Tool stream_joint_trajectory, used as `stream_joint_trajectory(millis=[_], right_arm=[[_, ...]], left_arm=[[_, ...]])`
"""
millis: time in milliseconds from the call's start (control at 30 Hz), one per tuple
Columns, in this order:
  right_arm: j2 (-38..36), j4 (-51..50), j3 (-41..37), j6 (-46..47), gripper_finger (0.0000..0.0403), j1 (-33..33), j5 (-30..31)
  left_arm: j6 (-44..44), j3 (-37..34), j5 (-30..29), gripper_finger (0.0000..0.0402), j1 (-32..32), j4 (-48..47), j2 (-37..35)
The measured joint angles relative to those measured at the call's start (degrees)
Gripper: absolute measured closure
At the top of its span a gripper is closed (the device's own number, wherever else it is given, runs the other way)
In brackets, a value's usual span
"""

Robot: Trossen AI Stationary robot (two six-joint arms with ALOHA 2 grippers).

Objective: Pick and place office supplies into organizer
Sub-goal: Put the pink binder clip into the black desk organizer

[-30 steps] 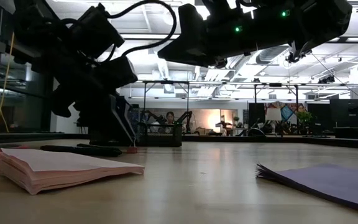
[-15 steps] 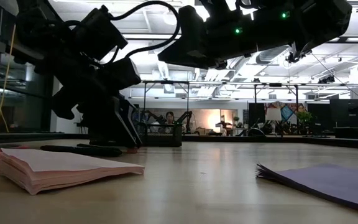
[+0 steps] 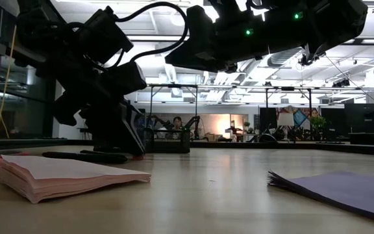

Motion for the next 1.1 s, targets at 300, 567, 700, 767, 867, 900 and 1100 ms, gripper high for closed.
stream_joint_trajectory(millis=[300,567,700,767,867,900,1100], right_arm=[[0.00,-0.02,0.00,-0.02,0.0299,0.00,0.02],[0.00,-0.32,0.00,-0.02,0.0300,0.00,0.02],[0.00,-0.44,0.00,0.00,0.0299,0.00,0.02],[0.00,-0.44,0.00,-0.01,0.0300,0.00,0.04],[0.00,-0.48,0.00,0.00,0.0299,-0.02,0.07],[0.00,-0.49,0.00,0.00,0.0299,-0.02,0.08],[0.00,-0.88,0.00,0.44,0.0300,-0.02,0.23]], left_arm=[[-0.02,0.00,-0.02,0.0388,0.00,-0.47,-0.04],[-0.02,0.00,-0.80,0.0394,0.00,-0.46,-0.04],[-0.15,0.00,-3.58,0.0398,-0.02,-0.49,-0.04],[-0.17,0.00,-4.50,0.0399,-0.02,-0.49,-0.04],[-0.20,-0.02,-5.84,0.0395,-0.02,-0.48,-0.04],[-0.22,-0.02,-6.60,0.0395,-0.02,-0.54,-0.04],[-0.22,-0.02,-9.44,0.0398,-0.02,-1.13,-0.11]])
